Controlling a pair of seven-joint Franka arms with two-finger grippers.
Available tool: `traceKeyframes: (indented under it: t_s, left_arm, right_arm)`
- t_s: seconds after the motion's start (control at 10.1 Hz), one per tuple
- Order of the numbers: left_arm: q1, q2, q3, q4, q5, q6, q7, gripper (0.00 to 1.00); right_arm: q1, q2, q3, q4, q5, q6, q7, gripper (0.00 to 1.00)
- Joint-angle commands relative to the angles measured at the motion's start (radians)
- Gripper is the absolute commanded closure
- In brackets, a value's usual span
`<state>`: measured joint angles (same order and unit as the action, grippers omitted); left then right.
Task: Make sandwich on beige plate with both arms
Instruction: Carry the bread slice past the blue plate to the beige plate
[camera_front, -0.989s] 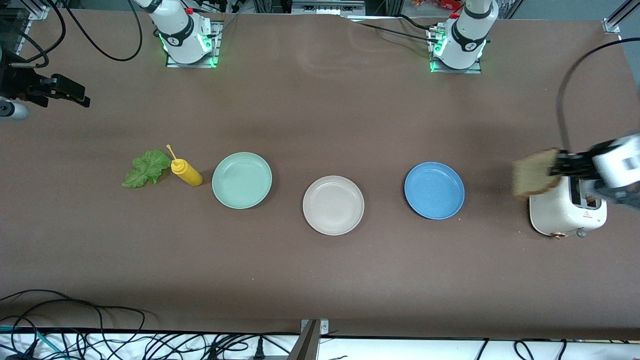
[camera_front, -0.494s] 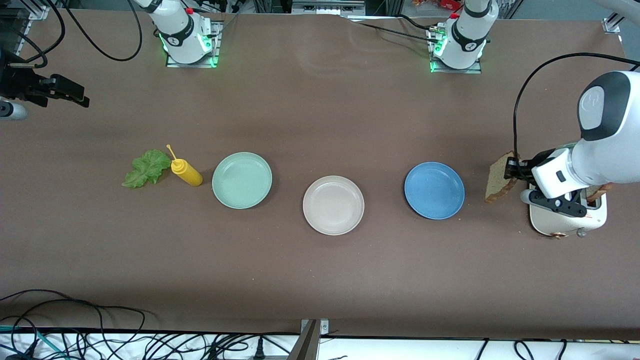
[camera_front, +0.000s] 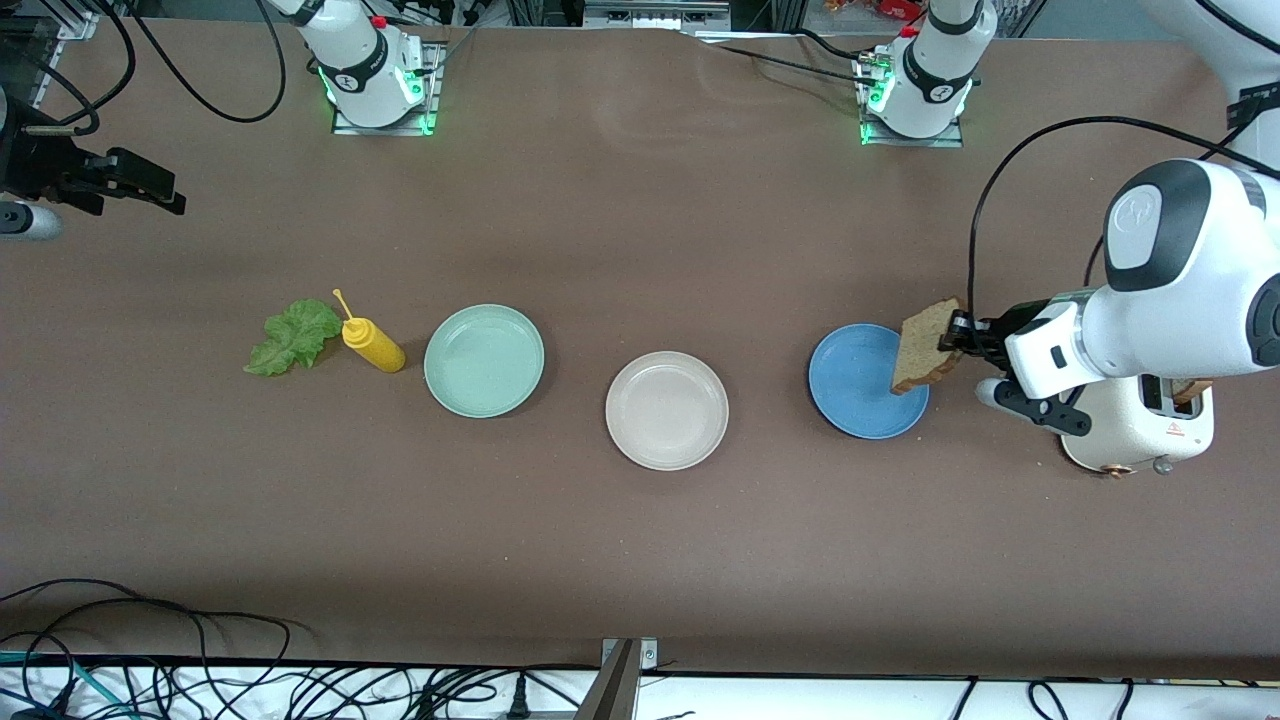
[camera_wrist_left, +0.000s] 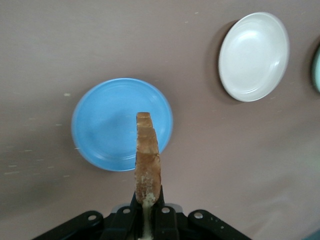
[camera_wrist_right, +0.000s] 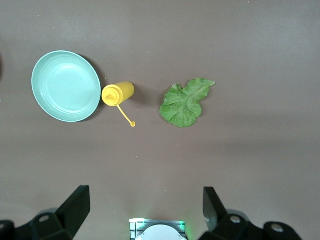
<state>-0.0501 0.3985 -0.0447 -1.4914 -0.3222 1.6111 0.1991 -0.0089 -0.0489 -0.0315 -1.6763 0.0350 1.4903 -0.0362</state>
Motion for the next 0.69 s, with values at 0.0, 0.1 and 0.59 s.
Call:
traceKeyframes:
  t_s: [0.0, 0.1, 0.59]
  left_arm:
    - [-0.077, 0.043, 0.005, 0.034, -0.057, -0.019, -0.136, 1.0]
    - [-0.123, 0.063, 0.005, 0.036, -0.069, -0.013, -0.157, 1.0]
    - [-0.184, 0.193, 0.005, 0.108, -0.361, -0.008, -0.268, 1.0]
  right_arm:
    - [0.0, 0.0, 0.001, 0.012, 0.016, -0.015, 0.009, 0.0]
    - [0.0, -0.002, 0.002, 0.012, 0.016, -0.015, 0.009, 0.0]
    - [0.0, 0.0, 0.001, 0.012, 0.016, -0.016, 0.009, 0.0]
